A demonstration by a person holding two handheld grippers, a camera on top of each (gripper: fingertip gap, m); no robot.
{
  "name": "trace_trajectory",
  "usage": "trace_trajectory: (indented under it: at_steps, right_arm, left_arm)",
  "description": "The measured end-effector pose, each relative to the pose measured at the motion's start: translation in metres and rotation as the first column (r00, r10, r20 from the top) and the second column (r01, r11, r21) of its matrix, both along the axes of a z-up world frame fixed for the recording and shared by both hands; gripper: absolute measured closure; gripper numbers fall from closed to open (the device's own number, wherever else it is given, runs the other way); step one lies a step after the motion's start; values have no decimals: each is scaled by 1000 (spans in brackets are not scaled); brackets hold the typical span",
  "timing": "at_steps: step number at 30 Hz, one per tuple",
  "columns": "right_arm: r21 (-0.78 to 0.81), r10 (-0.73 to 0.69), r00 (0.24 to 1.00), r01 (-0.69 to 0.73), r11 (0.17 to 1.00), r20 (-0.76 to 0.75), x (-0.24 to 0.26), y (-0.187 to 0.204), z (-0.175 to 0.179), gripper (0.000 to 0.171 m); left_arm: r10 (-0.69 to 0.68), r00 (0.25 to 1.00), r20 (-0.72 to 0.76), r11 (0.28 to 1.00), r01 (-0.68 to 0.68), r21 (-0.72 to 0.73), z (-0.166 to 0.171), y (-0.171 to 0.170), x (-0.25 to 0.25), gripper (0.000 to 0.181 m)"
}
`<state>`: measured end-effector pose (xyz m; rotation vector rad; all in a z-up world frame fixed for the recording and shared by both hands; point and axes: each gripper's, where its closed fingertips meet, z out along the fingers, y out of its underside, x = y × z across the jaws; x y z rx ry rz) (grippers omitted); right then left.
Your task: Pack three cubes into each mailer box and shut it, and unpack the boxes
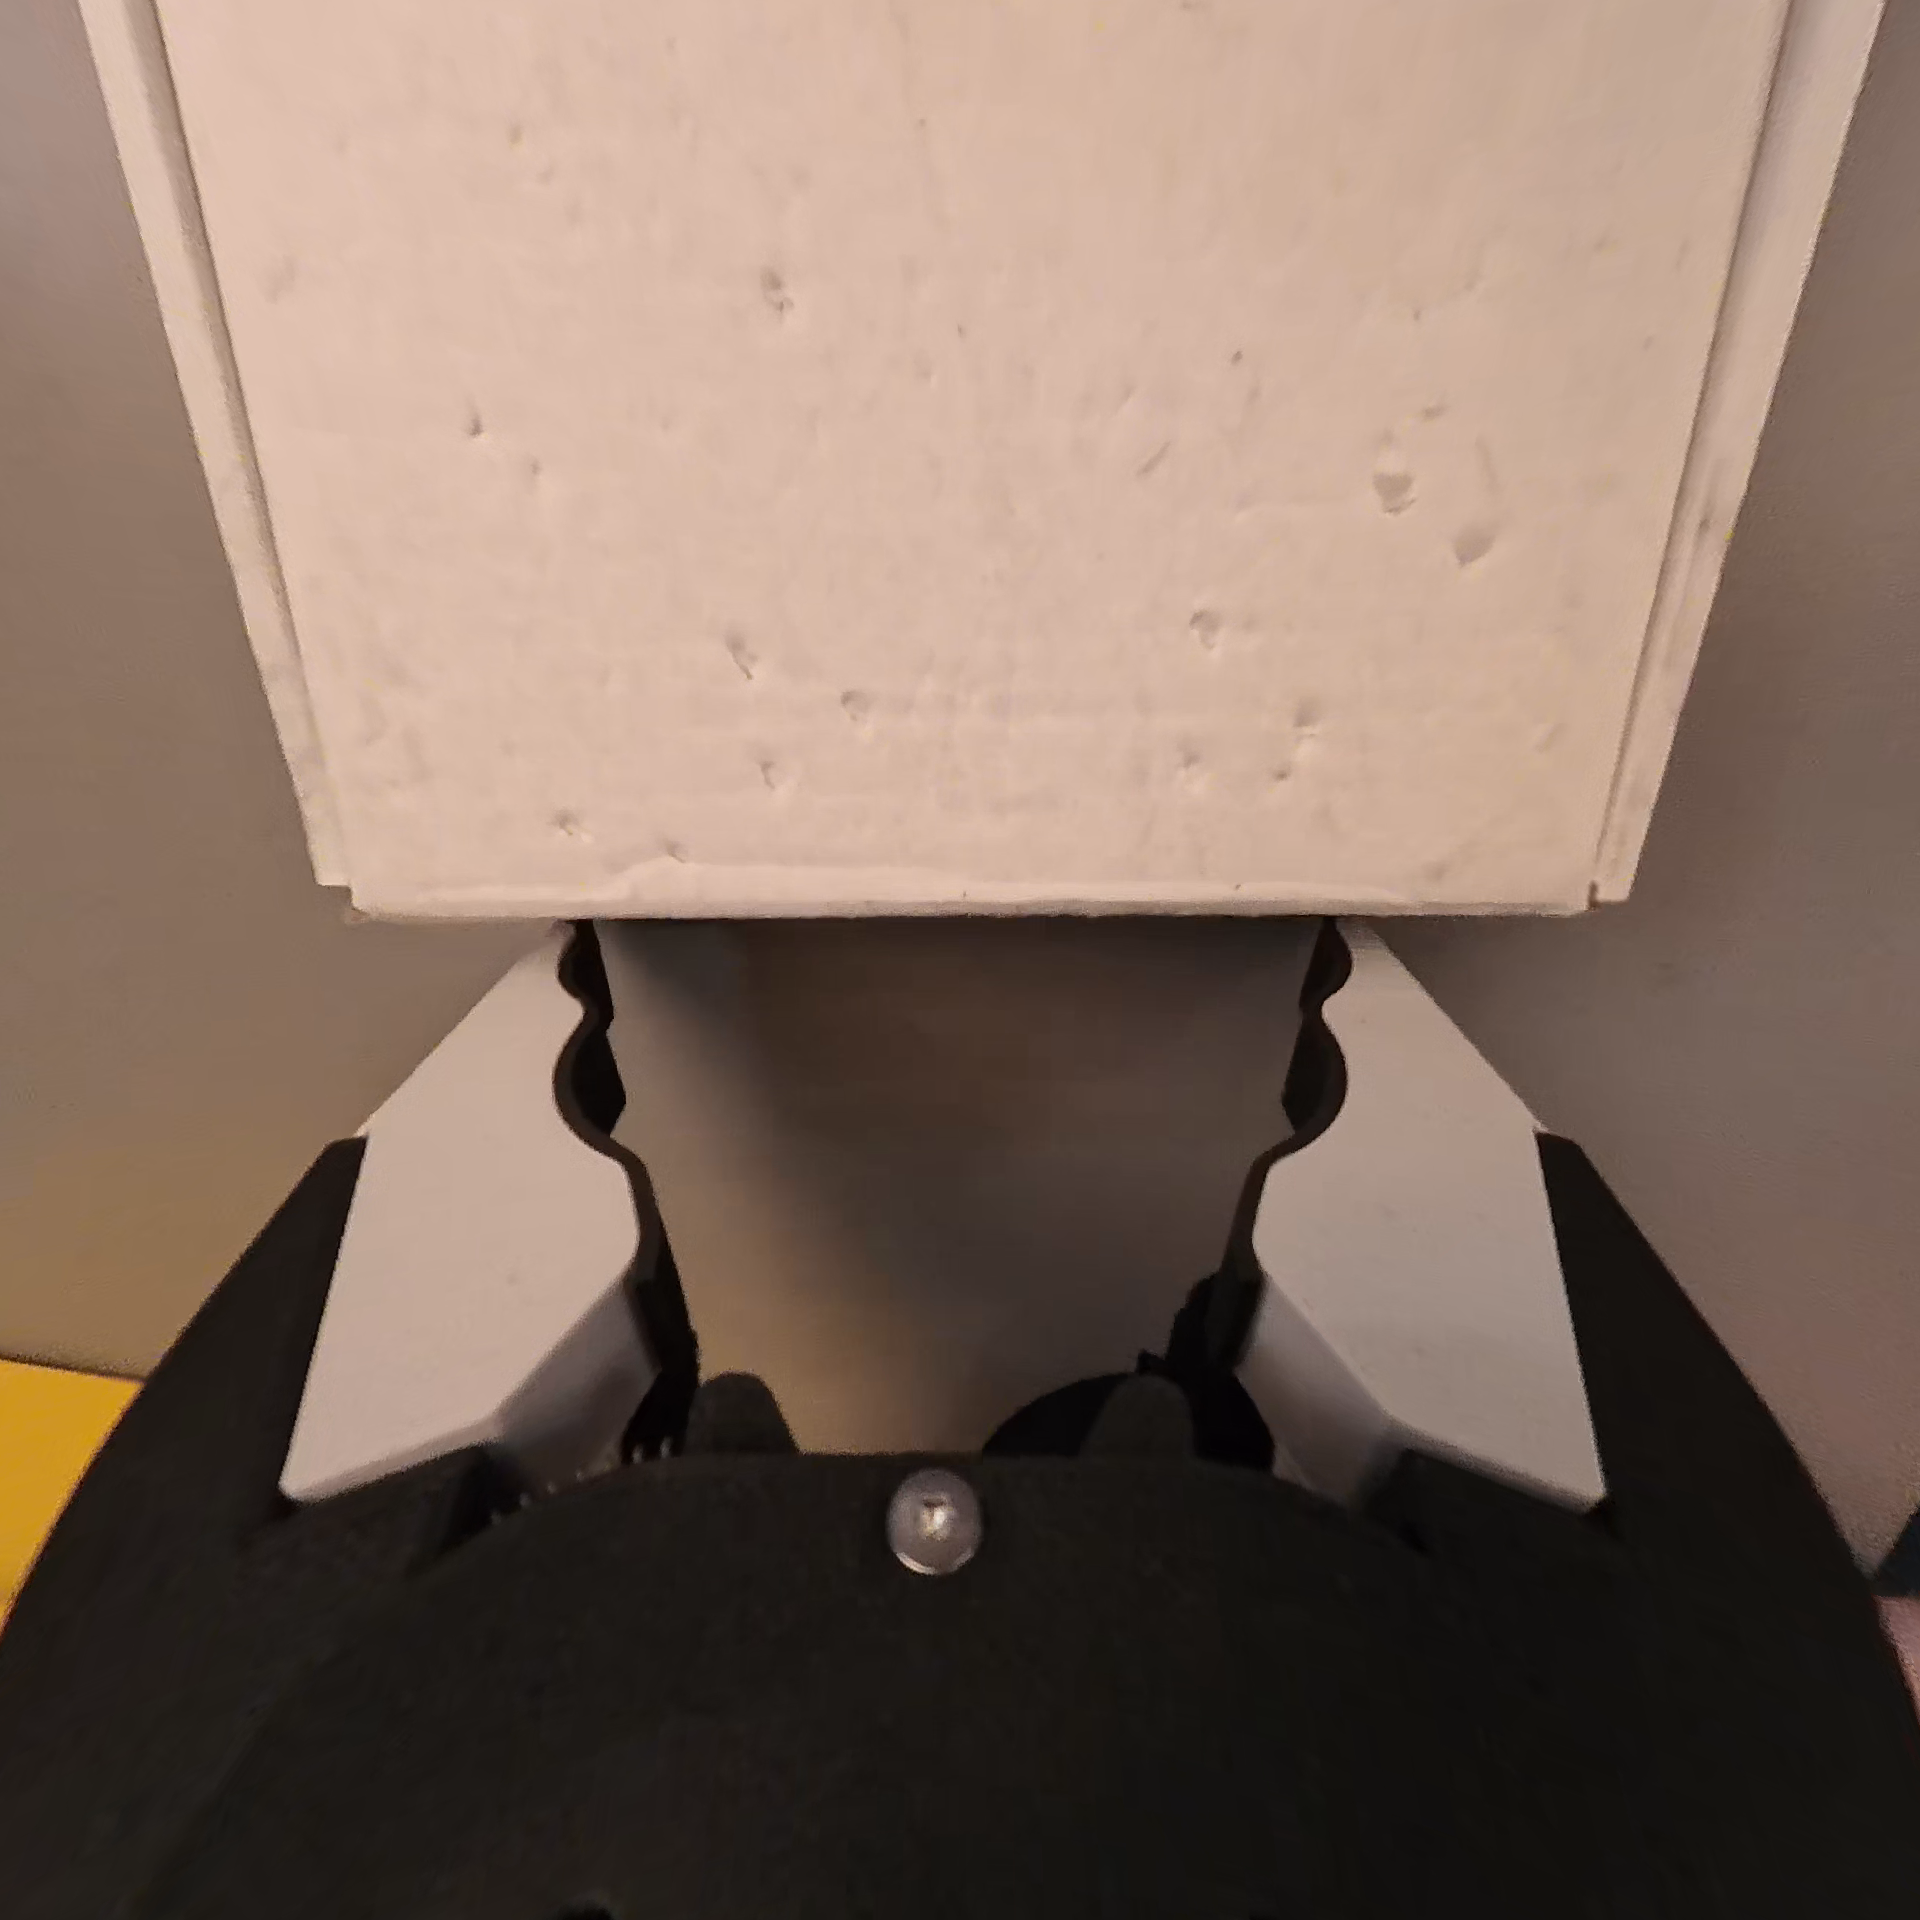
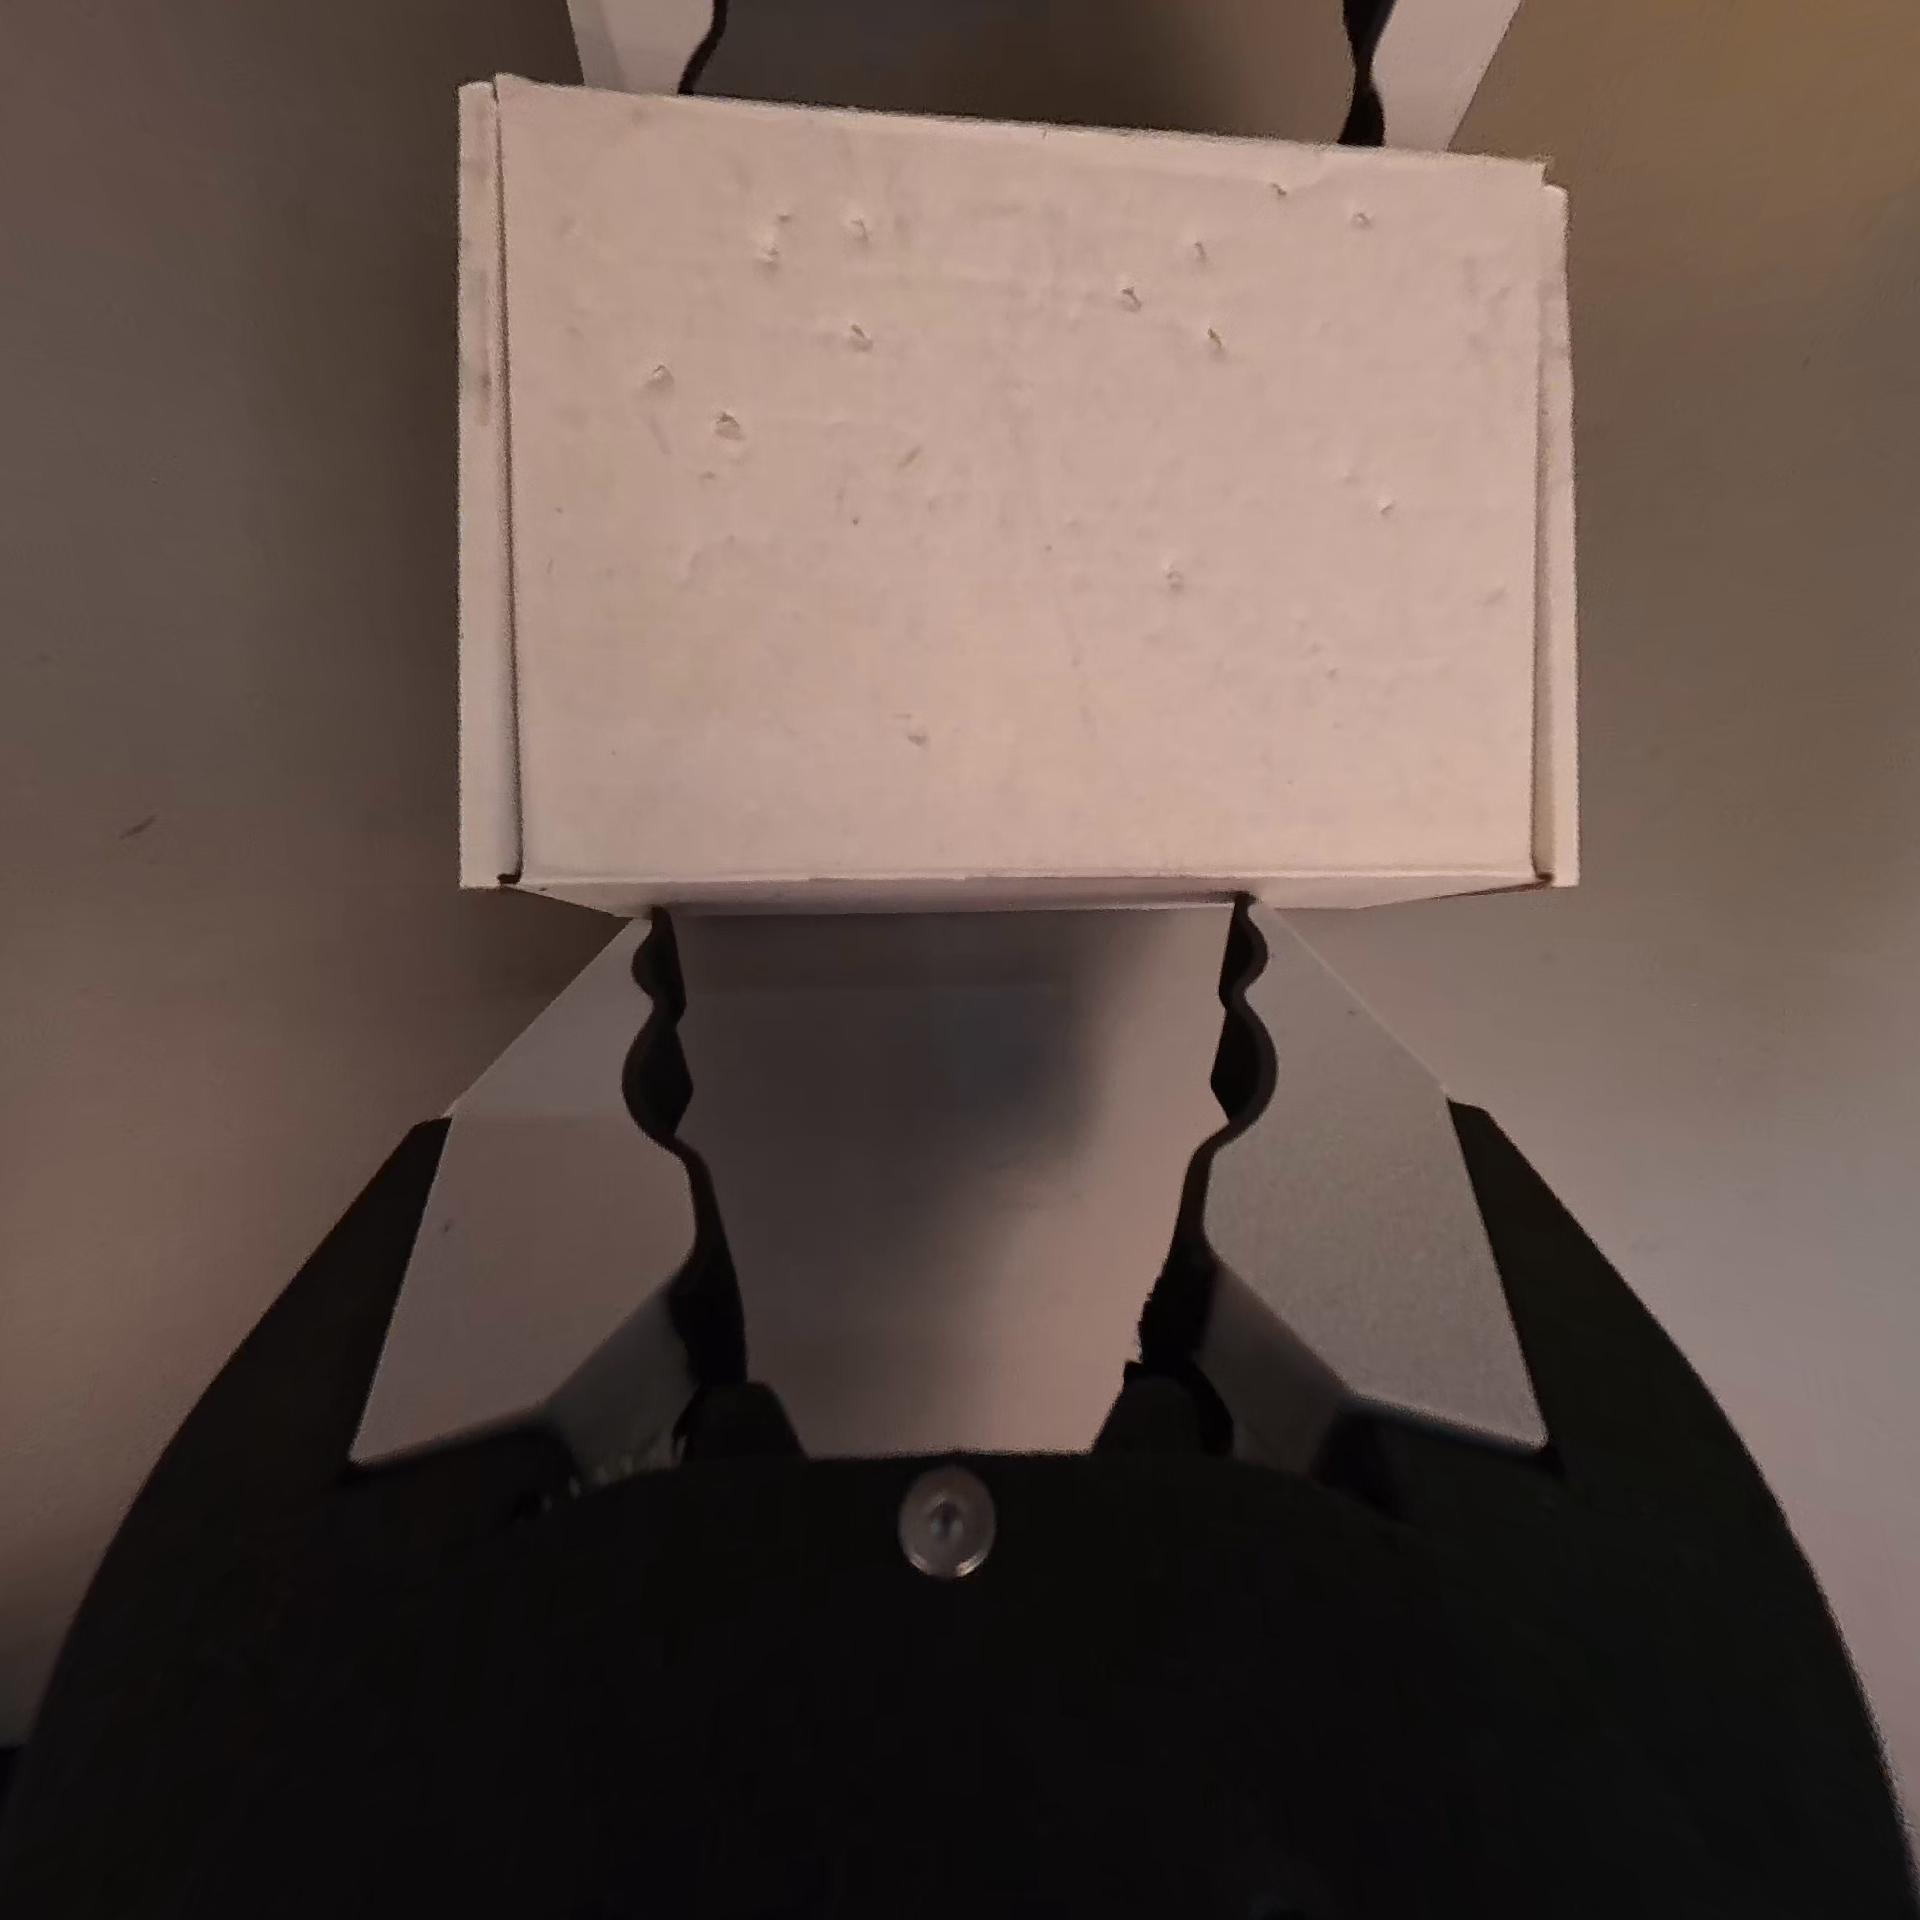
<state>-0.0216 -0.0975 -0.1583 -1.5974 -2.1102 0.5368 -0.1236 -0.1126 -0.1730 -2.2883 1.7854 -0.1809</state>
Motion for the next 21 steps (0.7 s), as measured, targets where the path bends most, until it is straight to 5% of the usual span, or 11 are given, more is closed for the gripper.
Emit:
trace_trajectory:
  at_steps: [1,6,10,21]
  right_arm:
    - [0,-5,1000,5,1000,1,0,1,0,68]
    - [-15,-22,1000,22,1000,-10,4,5,-1,66]
    - [-18,-43,999,43,999,27,5,9,-11,40]
    - [-19,-21,1000,21,1000,4,2,10,-9,41]
  left_arm:
    - [0,1000,10,1000,0,3,-1,2,2,51]
    - [-5,998,69,1000,4,11,-2,7,8,50]
    - [-7,997,76,1000,8,-9,-3,4,10,47]
    - [-26,996,80,1000,27,-11,-6,7,17,46]
